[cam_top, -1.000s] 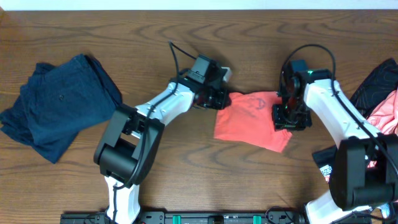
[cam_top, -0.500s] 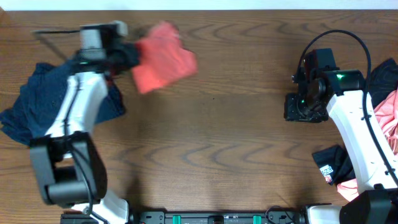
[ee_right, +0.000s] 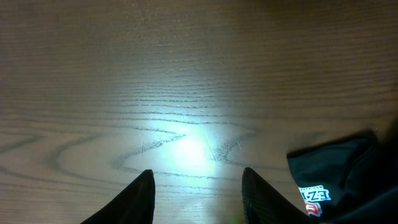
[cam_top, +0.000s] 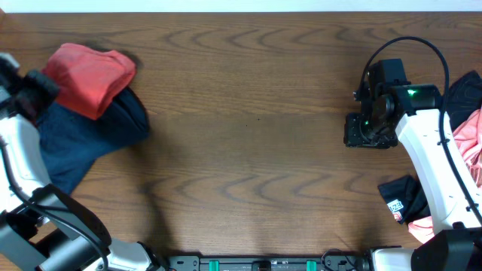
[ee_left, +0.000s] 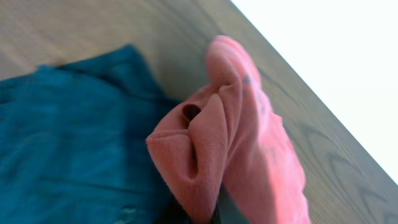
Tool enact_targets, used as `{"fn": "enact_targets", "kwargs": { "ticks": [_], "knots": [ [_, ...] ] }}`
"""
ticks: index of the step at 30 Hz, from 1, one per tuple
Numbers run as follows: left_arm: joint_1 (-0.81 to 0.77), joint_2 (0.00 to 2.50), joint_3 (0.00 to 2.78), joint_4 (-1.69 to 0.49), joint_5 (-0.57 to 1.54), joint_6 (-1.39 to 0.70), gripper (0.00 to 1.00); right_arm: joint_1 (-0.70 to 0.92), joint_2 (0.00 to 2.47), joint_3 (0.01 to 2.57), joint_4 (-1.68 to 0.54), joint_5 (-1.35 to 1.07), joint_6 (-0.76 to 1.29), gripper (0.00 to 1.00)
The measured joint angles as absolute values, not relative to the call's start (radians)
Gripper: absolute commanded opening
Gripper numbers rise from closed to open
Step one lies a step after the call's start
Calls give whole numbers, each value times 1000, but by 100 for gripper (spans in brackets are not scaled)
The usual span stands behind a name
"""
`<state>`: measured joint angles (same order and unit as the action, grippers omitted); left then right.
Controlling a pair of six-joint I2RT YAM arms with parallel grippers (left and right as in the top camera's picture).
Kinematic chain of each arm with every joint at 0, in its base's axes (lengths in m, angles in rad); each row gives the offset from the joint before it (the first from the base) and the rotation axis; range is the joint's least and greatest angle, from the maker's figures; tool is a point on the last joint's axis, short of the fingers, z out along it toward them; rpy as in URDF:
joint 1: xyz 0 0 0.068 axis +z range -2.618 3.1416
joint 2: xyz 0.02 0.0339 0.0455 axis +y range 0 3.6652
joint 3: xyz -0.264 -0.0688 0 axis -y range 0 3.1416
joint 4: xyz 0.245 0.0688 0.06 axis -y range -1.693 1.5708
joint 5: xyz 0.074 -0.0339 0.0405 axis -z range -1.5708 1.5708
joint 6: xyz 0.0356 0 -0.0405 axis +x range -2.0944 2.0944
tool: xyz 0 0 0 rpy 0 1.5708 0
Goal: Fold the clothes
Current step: 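Lift the folded orange shirt with the left gripper and carry it left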
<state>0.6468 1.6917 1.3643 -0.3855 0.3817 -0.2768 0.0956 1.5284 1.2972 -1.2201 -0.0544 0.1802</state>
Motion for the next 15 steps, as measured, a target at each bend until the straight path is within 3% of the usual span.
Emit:
{"fn": "enact_targets", "kwargs": {
  "ticks": [15],
  "knots": [
    [799,1691,1370,-603,385,-319,7,96,1528,1297,-1231,-54,180,44]
  ]
}}
